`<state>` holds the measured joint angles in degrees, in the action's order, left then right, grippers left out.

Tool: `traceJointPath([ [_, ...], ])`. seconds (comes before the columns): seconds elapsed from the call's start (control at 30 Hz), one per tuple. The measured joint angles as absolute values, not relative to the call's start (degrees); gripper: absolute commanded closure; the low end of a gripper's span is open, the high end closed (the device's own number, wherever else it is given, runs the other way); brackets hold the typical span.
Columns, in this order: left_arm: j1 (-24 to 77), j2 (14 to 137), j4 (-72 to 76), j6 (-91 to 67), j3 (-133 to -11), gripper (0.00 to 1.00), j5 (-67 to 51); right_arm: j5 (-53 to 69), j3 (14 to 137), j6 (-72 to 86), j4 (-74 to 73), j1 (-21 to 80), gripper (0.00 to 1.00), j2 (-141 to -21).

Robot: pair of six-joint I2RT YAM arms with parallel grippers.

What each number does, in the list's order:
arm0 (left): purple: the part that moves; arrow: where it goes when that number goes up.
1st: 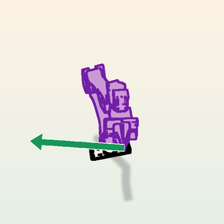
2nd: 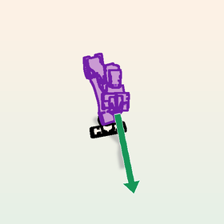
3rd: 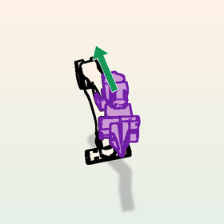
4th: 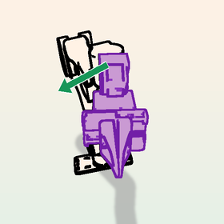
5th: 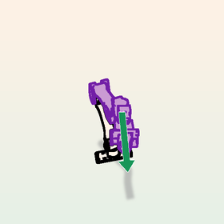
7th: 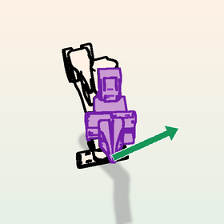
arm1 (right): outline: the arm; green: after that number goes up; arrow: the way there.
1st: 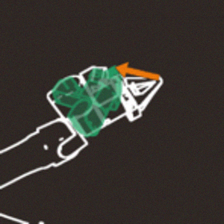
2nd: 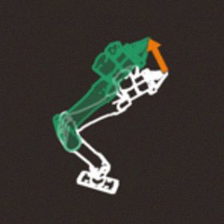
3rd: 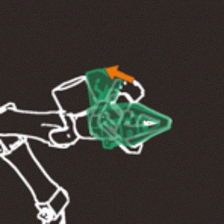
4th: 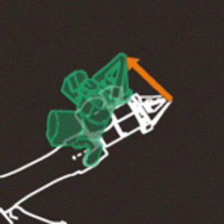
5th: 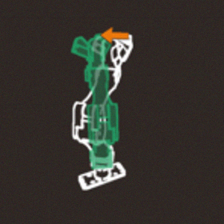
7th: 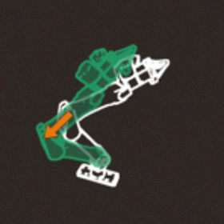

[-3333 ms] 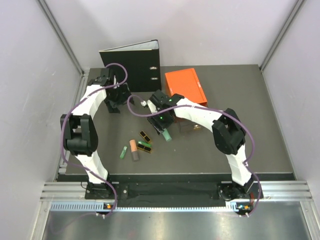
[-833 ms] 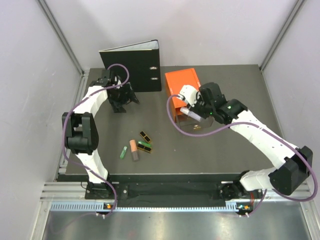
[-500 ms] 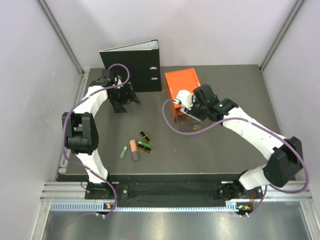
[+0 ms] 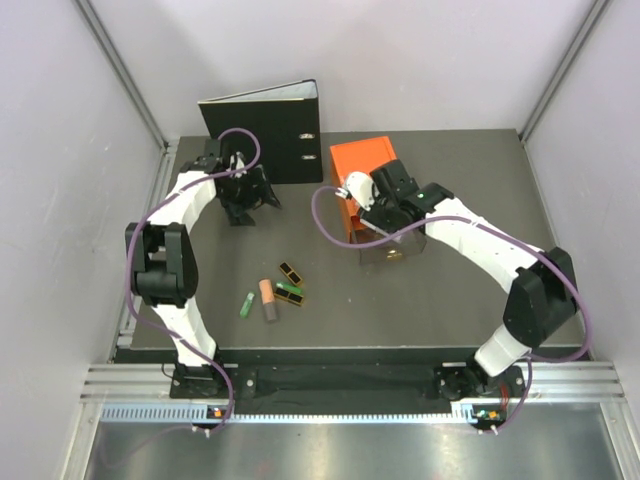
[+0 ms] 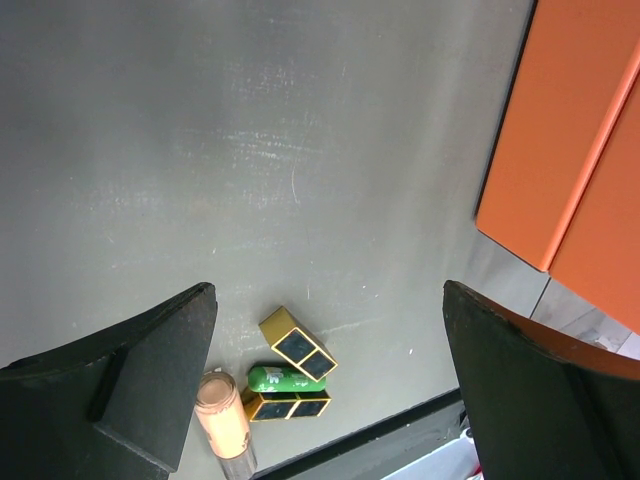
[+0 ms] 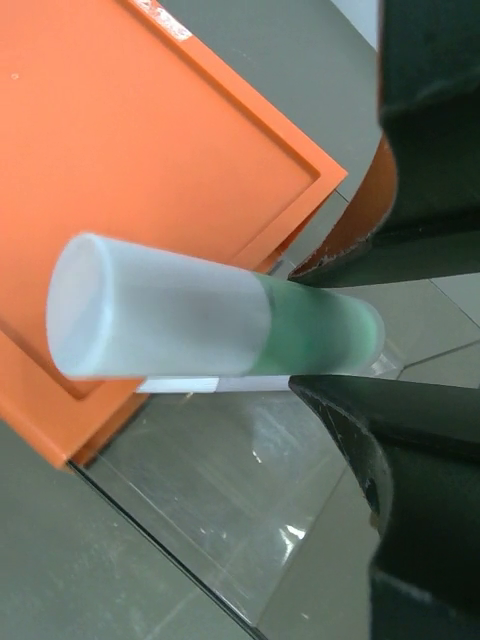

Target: Organize the makeup

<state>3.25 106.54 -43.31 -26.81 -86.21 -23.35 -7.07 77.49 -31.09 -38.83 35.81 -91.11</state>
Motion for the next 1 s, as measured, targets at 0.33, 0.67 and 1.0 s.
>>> traceJointPath([
  [0.33, 3.2, 108.3, -43.3, -26.8, -87.9, 0.01, -23.8, -10.0, 77.8, -30.9, -40.9, 35.8, 0.58, -92.4],
  [0.67, 3.1, 110.2, -43.3, -26.6, -89.3, 0.01, -24.6, -12.6, 78.6, -29.4, -42.9, 35.8, 0.42, -91.8],
  [1.0, 3.0, 110.2, -43.4, -26.5, -89.8, 0.01, -24.9, -10.7, 83.6, -23.4, -45.2, 36.0, 0.37, -85.7],
])
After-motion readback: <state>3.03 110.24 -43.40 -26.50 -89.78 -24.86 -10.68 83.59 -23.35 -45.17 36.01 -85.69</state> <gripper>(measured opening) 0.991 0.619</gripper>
